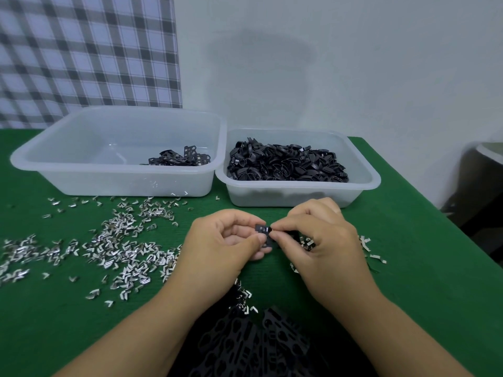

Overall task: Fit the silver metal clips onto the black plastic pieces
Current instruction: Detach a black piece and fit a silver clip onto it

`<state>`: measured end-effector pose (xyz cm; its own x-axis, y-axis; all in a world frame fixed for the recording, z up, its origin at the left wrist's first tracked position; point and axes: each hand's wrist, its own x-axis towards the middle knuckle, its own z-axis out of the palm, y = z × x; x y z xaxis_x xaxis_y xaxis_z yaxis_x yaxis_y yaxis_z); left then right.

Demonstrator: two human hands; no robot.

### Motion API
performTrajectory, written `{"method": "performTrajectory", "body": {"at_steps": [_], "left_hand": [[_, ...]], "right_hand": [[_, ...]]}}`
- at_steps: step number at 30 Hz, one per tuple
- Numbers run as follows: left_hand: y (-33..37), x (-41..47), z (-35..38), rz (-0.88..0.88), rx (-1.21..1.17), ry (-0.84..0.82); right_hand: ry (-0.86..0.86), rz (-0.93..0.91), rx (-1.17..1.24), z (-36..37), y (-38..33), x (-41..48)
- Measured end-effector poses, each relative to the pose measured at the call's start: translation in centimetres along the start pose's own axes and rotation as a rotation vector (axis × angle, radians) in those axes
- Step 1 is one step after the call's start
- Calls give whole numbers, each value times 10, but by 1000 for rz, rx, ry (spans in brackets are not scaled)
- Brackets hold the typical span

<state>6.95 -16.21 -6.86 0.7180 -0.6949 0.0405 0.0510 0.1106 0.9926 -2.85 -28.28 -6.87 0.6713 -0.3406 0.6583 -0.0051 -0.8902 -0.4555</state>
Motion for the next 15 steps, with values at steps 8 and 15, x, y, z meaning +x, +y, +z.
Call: {"method": "performTrajectory", "body": {"at_steps": [8, 15], "left_hand": [[1, -1, 1, 31, 47, 18], [0, -1, 1, 69, 79, 23]], "right_hand": [[-73, 75, 76, -1, -4, 1], [-96, 103, 60, 0, -8, 3]]}}
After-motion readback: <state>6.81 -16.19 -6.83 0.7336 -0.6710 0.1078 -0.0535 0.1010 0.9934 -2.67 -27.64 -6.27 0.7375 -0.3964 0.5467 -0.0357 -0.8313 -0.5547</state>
